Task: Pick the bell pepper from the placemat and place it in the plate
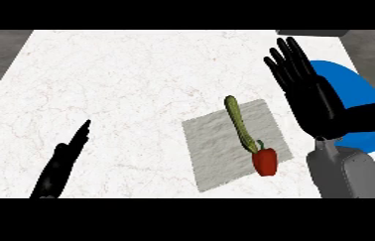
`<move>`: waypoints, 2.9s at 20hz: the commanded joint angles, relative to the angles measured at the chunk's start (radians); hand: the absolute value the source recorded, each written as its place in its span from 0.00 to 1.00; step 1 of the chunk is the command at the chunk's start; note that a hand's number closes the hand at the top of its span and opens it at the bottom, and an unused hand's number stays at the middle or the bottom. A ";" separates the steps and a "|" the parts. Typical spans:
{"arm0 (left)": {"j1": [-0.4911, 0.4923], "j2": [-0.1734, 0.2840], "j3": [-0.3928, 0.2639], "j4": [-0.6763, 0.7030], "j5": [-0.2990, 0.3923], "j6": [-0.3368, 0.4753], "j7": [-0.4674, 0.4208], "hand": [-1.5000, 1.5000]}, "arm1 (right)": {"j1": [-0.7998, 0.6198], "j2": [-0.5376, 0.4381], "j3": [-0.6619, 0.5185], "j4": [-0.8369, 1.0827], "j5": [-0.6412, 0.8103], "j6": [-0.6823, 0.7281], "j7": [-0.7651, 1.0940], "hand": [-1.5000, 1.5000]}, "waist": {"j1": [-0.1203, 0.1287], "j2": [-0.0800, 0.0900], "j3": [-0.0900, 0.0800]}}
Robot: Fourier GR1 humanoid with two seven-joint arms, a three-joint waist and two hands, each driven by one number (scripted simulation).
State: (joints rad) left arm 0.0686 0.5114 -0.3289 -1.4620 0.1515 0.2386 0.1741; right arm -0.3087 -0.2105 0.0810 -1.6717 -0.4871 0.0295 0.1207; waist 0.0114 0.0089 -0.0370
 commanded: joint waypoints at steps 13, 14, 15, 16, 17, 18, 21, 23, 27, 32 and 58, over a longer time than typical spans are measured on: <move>-0.035 -0.226 0.026 0.029 0.148 -0.018 -0.050 0.50 | 0.246 -0.141 -0.448 0.416 0.154 -0.043 -0.551 0.00 | -0.016 -0.003 0.039; -0.047 -0.244 0.024 -0.001 0.146 0.022 0.003 0.50 | 0.284 -0.136 -0.462 0.454 0.139 0.019 -0.637 0.00 | -0.016 -0.005 0.040; -0.094 -0.246 0.050 0.065 0.159 -0.027 -0.022 0.50 | 0.249 -0.136 -0.446 0.502 0.144 0.056 -0.664 0.00 | -0.013 -0.005 0.038; -0.074 -0.252 0.065 0.066 0.154 -0.023 -0.027 0.50 | 0.278 -0.156 -0.462 0.477 0.138 0.079 -0.665 0.00 | -0.014 -0.008 0.038; -0.050 -0.219 0.073 0.018 0.169 -0.049 0.012 0.50 | 0.337 -0.121 -0.430 0.452 0.172 0.086 -0.710 0.00 | -0.013 -0.009 0.038; -0.067 -0.213 0.085 0.019 0.159 -0.048 0.025 0.50 | 0.218 -0.228 -0.483 0.593 0.172 0.121 -0.710 0.00 | -0.007 -0.008 0.038; -0.075 -0.267 0.084 0.087 0.135 -0.028 -0.032 0.50 | 0.347 -0.257 -0.418 0.403 0.218 0.143 -0.603 0.00 | -0.019 -0.009 0.036; -0.071 -0.255 0.077 0.042 0.154 -0.031 0.010 0.50 | 0.396 -0.323 -0.360 0.396 0.316 0.170 -0.604 0.00 | -0.022 -0.010 0.036; -0.071 -0.264 0.068 0.031 0.134 -0.015 0.010 0.50 | 0.392 -0.429 -0.274 0.317 0.394 0.240 -0.478 0.00 | -0.015 -0.011 0.036; -0.041 -0.287 0.066 0.050 0.117 -0.020 -0.028 0.50 | 0.410 -0.435 -0.204 0.099 0.460 0.206 -0.266 0.00 | -0.019 -0.012 0.035; -0.059 -0.306 0.226 0.032 0.076 -0.181 0.039 0.50 | 0.450 -0.102 0.026 -0.083 0.863 0.189 0.034 0.00 | -0.013 -0.010 0.037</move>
State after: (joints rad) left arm 0.0099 0.1934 -0.1454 -1.4262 0.2076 0.1103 0.2066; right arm 0.1015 -0.3537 0.0786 -1.7137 0.3118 0.2339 0.1524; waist -0.0007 -0.0005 -0.0001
